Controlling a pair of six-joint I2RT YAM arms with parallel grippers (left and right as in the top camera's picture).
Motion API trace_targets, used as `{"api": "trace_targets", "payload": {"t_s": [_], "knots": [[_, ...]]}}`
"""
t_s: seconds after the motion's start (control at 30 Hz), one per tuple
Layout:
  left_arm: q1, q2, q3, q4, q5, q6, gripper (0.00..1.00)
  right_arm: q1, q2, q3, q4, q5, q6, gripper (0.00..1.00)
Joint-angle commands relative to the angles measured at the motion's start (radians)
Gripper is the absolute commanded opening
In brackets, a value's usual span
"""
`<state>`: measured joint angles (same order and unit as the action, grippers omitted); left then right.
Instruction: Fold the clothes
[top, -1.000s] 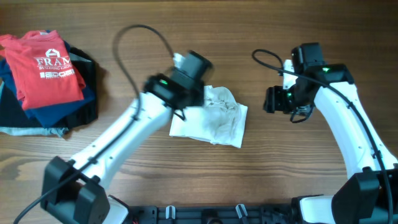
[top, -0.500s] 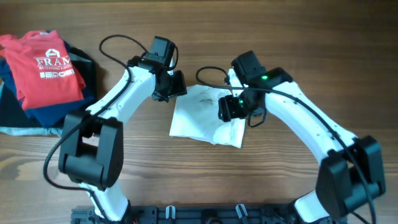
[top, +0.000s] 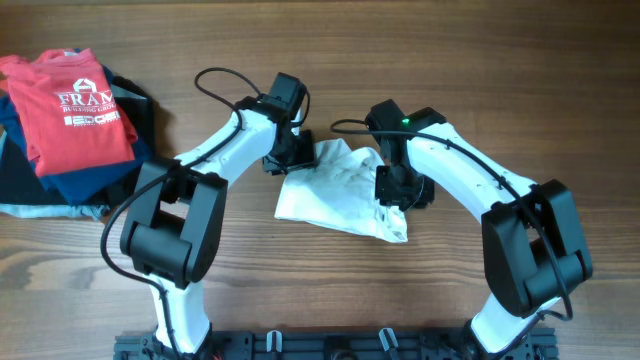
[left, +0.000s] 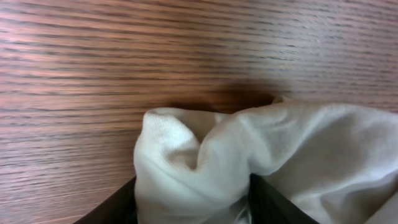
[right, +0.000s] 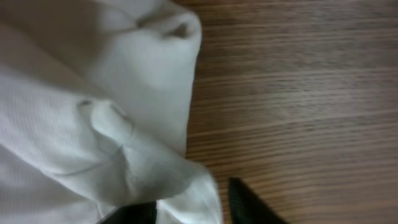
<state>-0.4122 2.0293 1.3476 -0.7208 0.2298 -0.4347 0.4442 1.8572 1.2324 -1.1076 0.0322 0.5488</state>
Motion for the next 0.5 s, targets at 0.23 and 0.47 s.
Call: {"api": "trace_targets", "payload": {"t_s": [0.23,0.47], "knots": [[-0.021,0.055,-0.008,-0.078,-0.067,0.012,0.44,0.000,-0.065,0.031,0.082,0.041,-0.124,0.94],[-0.006,0.055,-0.008,-0.073,-0.067,0.008,0.44,0.000,-0.173,0.032,0.229,-0.138,-0.297,0.80]]}}
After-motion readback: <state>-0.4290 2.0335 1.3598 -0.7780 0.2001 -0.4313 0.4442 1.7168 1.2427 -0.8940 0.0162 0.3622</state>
